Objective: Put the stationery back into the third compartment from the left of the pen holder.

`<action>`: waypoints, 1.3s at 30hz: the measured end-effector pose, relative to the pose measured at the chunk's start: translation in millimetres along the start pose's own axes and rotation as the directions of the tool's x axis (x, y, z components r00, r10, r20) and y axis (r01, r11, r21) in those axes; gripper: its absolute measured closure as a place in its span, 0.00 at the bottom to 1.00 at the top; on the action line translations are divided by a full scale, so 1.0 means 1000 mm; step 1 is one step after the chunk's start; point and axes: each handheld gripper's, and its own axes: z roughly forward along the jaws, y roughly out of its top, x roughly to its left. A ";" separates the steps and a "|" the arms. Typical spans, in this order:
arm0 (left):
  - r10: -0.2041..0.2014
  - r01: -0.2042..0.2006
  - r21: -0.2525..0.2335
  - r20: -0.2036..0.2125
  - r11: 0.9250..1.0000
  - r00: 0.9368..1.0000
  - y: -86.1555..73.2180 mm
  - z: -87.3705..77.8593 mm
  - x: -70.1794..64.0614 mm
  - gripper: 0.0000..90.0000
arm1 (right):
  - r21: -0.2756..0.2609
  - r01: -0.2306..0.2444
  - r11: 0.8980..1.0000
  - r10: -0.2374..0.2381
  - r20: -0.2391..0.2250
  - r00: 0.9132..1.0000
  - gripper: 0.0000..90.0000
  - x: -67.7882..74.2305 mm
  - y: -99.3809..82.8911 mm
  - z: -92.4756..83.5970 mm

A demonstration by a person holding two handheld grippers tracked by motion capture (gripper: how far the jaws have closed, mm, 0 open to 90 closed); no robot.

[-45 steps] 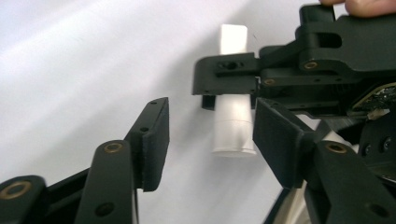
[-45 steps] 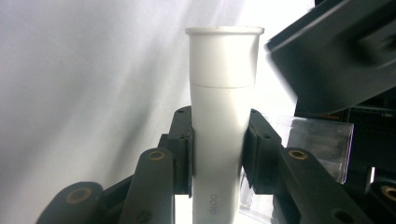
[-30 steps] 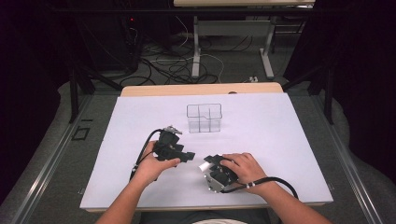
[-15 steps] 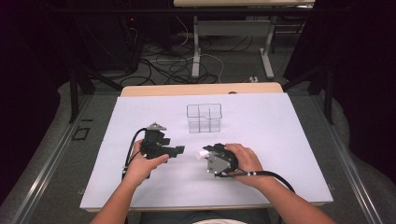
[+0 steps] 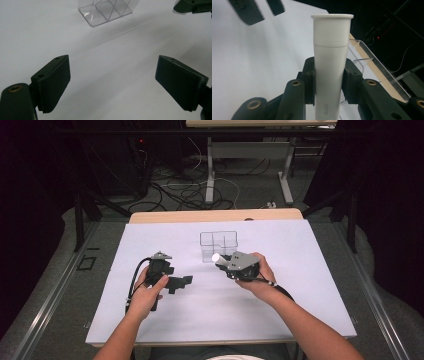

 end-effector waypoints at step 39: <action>0.088 -0.088 0.002 -0.053 0.996 0.995 -0.004 0.006 0.001 0.00 | -0.202 -0.394 0.897 0.427 0.159 0.890 0.75 -0.066 -0.025 0.035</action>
